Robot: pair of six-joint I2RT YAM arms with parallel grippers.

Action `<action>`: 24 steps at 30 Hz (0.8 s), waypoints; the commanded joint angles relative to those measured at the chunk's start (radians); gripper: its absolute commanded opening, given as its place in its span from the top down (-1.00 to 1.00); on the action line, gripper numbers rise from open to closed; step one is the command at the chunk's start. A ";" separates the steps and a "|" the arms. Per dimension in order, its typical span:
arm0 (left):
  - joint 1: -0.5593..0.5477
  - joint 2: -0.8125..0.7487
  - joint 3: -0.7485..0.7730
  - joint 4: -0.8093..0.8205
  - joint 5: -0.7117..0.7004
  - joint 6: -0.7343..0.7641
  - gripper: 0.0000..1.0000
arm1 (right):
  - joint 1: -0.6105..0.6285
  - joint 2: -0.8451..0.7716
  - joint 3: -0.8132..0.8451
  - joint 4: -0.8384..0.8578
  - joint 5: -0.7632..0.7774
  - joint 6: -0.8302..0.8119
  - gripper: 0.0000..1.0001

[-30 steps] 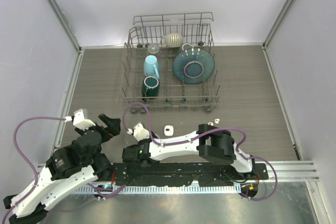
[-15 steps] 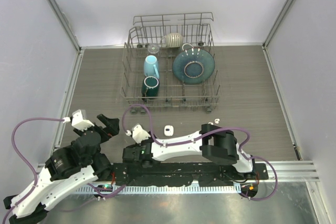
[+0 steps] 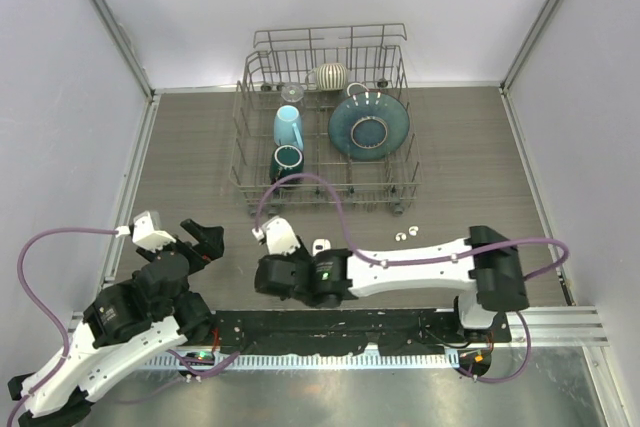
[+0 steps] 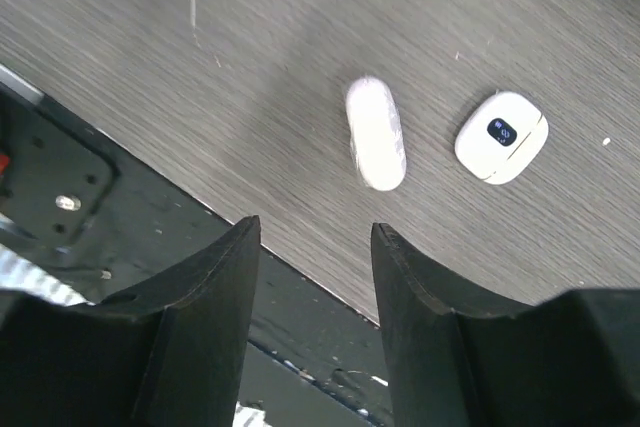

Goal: Insert the wireless bluetooth earbuds into the charging case
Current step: Pick up the charging case at the center of the board.

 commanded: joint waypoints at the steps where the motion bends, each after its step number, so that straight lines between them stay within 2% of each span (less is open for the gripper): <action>1: -0.003 0.004 0.028 0.006 -0.034 -0.023 -0.99 | -0.108 -0.086 -0.071 0.100 -0.113 0.087 -0.01; 4: -0.003 0.010 0.025 0.015 -0.025 -0.020 -1.00 | -0.208 -0.104 -0.137 0.163 -0.189 0.099 0.05; 9: -0.004 0.014 0.024 0.024 -0.020 -0.014 -0.99 | -0.254 -0.057 -0.157 0.197 -0.242 0.096 0.08; 16: -0.004 0.036 0.022 0.035 -0.008 -0.004 -1.00 | -0.254 0.027 -0.148 0.183 -0.288 0.110 0.15; 24: -0.003 0.054 0.012 0.056 -0.003 0.002 -1.00 | -0.227 0.044 -0.143 0.212 -0.342 0.107 0.16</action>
